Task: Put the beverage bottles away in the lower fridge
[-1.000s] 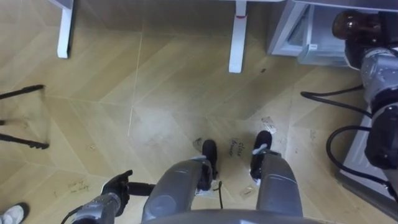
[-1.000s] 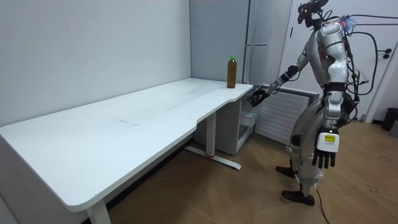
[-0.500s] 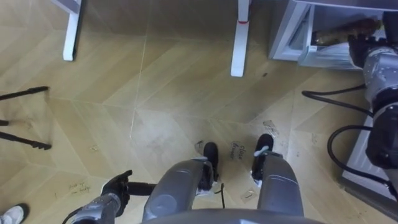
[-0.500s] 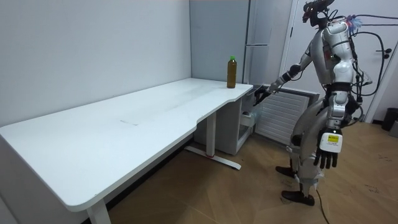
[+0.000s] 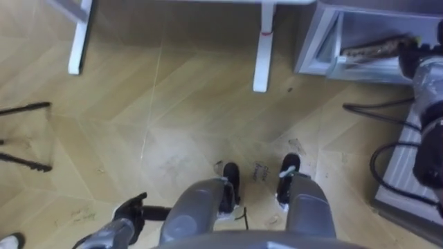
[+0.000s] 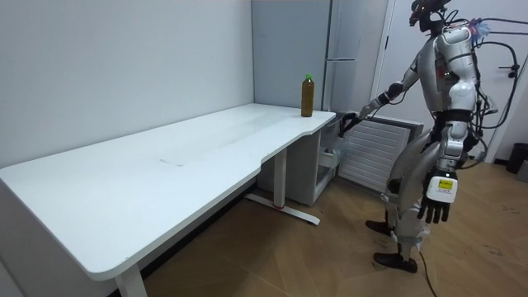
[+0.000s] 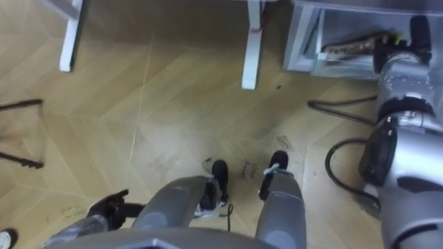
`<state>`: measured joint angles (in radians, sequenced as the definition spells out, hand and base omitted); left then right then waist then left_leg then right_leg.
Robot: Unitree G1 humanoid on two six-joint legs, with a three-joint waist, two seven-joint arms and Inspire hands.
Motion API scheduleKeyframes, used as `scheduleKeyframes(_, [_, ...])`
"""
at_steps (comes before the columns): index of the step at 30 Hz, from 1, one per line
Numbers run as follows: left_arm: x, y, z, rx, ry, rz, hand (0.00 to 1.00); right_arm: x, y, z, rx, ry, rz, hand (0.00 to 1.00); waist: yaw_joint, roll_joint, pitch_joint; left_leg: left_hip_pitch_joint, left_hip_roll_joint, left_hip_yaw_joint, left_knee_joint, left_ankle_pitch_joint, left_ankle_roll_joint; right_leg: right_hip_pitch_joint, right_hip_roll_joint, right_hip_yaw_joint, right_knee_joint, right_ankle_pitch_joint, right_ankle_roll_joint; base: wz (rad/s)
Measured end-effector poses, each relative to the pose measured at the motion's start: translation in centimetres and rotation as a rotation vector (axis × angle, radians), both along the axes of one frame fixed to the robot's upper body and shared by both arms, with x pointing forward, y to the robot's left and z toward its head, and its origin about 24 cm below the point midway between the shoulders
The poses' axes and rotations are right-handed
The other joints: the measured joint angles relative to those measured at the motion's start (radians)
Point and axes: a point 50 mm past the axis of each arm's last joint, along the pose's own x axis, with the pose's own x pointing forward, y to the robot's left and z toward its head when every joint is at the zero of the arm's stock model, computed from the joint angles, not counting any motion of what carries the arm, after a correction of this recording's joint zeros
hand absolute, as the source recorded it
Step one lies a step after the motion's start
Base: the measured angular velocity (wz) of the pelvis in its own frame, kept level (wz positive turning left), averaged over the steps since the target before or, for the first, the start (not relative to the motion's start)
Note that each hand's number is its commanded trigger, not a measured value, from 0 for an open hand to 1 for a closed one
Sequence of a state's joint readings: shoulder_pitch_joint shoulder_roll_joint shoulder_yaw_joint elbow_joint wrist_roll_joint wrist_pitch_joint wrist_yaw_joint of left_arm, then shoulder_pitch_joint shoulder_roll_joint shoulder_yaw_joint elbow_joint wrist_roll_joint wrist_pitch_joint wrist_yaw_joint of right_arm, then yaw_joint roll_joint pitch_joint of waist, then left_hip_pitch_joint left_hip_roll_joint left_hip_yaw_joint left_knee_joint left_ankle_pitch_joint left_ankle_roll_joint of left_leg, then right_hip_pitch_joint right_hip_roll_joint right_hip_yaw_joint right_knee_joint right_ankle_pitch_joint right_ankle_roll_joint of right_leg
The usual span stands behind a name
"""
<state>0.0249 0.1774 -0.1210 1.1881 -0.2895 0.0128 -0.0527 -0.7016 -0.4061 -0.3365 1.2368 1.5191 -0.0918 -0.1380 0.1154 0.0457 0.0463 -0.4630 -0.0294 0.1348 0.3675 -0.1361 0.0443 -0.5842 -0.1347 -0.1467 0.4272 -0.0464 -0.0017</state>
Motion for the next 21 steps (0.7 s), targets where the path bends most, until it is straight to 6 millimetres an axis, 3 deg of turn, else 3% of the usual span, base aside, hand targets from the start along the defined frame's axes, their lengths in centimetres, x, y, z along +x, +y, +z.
scheduleKeyframes(7, [-0.3,1.0,0.2,0.004,0.008,-0.002,0.00,-1.6,-0.2,-2.0,-0.060,0.039,0.074,0.00,-0.035,-0.016,-0.0060,0.053,0.000,-0.017,-0.025,0.000,0.000,0.071,0.006,-0.010,-0.036,0.003,0.006,0.06])
scheduleKeyframes(10, [-0.9,1.7,0.2,0.023,0.020,0.001,0.00,-3.3,-0.4,-3.8,-0.083,0.092,0.106,0.00,-0.059,-0.034,-0.0158,0.098,0.002,-0.035,-0.049,0.000,-0.002,0.129,0.014,-0.026,-0.075,0.003,0.012,0.10])
scheduleKeyframes(15, [-2.4,2.2,0.2,0.029,0.044,0.038,0.00,-8.6,-0.9,-8.1,-0.103,0.206,0.126,0.00,-0.077,-0.058,-0.0375,0.188,0.019,-0.055,-0.080,-0.015,-0.009,0.260,0.042,-0.053,-0.178,0.018,0.020,0.04])
scheduleKeyframes(19, [-3.2,2.5,0.2,0.034,0.044,0.071,0.00,-12.4,-0.5,-10.8,-0.091,0.286,0.141,0.00,-0.085,-0.060,-0.0417,0.255,0.021,-0.055,-0.121,-0.018,-0.010,0.322,0.050,-0.051,-0.213,0.019,0.020,-0.01])
scheduleKeyframes(21, [-4.2,2.7,0.2,0.039,0.041,0.113,0.00,-16.0,0.9,-13.3,-0.051,0.348,0.156,0.00,-0.088,-0.062,-0.0427,0.309,0.024,-0.056,-0.150,-0.022,-0.014,0.370,0.058,-0.052,-0.230,0.013,0.018,-0.04])
